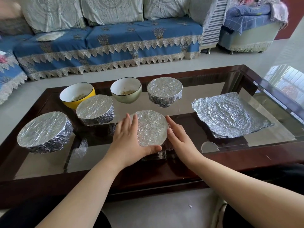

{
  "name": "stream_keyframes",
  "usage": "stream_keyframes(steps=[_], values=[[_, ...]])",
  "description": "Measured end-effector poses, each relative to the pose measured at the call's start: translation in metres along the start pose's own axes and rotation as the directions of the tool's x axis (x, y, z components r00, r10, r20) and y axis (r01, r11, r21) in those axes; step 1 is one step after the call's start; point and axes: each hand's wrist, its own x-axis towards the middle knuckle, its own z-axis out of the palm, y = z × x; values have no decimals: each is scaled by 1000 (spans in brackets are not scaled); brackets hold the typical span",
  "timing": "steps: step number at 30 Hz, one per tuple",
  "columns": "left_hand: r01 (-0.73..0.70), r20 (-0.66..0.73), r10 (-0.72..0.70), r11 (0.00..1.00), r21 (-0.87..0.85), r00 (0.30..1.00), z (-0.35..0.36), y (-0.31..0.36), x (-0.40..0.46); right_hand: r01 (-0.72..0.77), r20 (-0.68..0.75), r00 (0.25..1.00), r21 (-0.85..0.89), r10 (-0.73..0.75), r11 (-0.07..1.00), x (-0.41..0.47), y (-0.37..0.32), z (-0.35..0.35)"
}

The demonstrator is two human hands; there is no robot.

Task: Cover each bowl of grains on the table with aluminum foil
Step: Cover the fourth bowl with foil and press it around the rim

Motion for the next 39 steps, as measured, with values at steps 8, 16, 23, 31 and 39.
stream_keyframes(steps=[8, 16, 23, 31, 39], values=[[4, -76, -1, 999, 42, 997, 6, -1, 0, -14, -91, 995, 178, 30, 984, -5, 7, 6], [19, -89, -16, 999, 34, 996, 8, 4, -1, -49, -223, 971, 149, 82, 988, 1, 14, 13], [16, -76, -14, 999, 34, 997, 6, 6, 0, -87, -301, 944, 163, 133, 983, 6, 13, 17], [21, -59, -19, 999, 24, 998, 6, 5, -1, -166, -392, 875, 308, 284, 937, 10, 11, 30], [24, -69, -23, 999, 24, 997, 9, 5, 0, -235, -386, 827, 423, 409, 875, 18, 8, 32]])
